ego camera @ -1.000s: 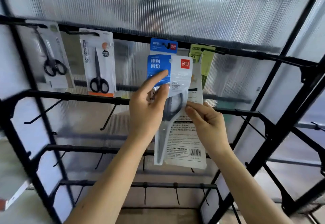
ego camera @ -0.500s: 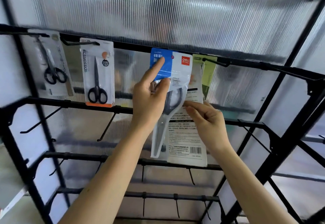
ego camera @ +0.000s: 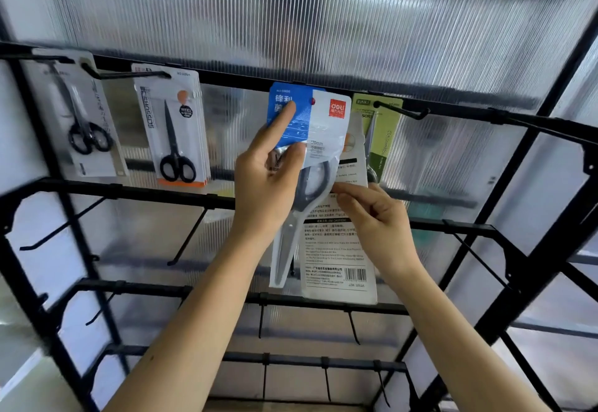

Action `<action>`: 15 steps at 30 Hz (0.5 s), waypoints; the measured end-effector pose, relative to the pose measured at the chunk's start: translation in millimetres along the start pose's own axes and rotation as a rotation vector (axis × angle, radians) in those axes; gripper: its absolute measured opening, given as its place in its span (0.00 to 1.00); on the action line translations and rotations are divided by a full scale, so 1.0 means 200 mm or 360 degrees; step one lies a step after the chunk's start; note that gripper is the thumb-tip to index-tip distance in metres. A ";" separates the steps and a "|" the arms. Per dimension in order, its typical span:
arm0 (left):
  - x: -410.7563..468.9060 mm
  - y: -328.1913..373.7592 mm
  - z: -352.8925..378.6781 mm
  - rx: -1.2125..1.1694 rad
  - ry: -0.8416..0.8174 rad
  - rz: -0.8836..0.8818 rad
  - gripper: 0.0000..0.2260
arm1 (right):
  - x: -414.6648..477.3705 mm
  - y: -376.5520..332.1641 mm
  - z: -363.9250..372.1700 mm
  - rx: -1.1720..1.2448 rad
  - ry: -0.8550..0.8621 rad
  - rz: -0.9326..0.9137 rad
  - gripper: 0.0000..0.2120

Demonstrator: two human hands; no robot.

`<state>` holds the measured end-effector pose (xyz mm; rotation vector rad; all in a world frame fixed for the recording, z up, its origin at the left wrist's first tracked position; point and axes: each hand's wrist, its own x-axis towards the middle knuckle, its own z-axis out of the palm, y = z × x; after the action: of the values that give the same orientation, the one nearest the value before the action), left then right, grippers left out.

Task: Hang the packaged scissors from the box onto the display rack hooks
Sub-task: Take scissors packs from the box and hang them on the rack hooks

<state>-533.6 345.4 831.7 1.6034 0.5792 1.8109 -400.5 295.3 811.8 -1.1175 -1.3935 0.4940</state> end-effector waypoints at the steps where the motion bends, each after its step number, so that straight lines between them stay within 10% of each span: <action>1: -0.01 0.00 0.00 -0.0006 0.0009 0.0003 0.21 | 0.00 0.00 0.00 0.0012 -0.0003 0.0012 0.14; 15: 0.01 -0.01 -0.01 -0.0240 0.0060 -0.0044 0.22 | 0.04 0.03 0.01 -0.0034 -0.0077 0.0005 0.14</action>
<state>-535.8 349.5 831.3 1.4570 0.4679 1.8224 -399.1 305.1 810.2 -1.1317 -1.4426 0.5124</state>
